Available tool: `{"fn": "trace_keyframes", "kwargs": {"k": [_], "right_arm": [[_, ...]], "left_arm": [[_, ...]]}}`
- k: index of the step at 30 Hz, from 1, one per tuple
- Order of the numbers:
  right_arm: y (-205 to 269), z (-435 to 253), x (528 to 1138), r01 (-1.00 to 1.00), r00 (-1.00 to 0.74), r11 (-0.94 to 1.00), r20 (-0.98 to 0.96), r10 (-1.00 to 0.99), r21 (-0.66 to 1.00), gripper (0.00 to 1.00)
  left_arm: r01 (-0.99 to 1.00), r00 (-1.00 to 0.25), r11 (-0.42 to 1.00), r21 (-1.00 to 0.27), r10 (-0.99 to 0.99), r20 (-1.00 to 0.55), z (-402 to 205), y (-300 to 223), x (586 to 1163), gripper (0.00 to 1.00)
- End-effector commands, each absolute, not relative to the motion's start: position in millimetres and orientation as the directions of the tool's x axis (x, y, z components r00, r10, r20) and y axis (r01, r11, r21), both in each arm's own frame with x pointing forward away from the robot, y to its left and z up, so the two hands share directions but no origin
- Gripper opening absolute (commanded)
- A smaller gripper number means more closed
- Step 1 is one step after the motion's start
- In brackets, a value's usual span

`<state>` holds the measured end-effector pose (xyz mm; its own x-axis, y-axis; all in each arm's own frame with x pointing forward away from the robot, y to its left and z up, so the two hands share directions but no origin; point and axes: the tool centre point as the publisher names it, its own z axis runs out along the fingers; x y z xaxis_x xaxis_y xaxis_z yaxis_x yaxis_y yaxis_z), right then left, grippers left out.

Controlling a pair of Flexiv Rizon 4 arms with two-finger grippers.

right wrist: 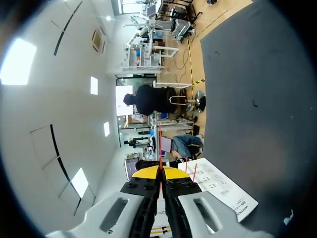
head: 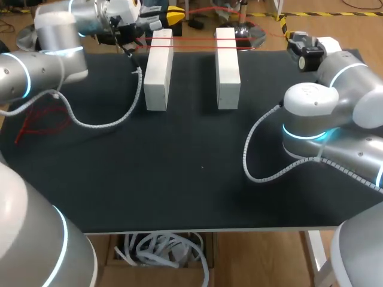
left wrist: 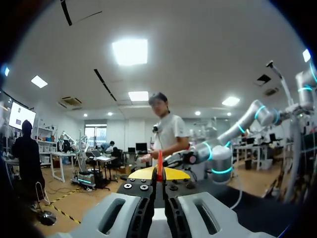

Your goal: Grab the tape and strap the tape.

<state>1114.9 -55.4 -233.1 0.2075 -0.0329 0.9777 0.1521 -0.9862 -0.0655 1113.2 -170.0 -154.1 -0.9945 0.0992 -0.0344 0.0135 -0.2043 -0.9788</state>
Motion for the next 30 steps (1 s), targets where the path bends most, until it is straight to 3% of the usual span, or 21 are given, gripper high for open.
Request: {"fn": "trace_keyframes", "kwargs": {"k": [1,19,30], "right_arm": [[-55.4,-231.4,1114.9,0.151,0.214,-0.986,0.976,-0.030,-0.064,0.00],[-55.4,-231.4,1114.9,0.151,0.214,-0.986,0.976,-0.030,-0.064,0.00],[-55.4,-231.4,1114.9,0.151,0.214,-0.986,0.976,-0.030,-0.064,0.00]], "left_arm": [[0.022,-1.000,0.033,-0.999,0.019,-0.021,-144.9,-173.0,1099.8,0.00],[0.022,-0.992,0.321,-0.947,-0.112,-0.061,-155.8,-190.7,1103.2,0.00],[0.039,-0.997,0.291,-0.956,-0.057,-0.058,-154.4,-190.6,1104.4,0.00]]}}
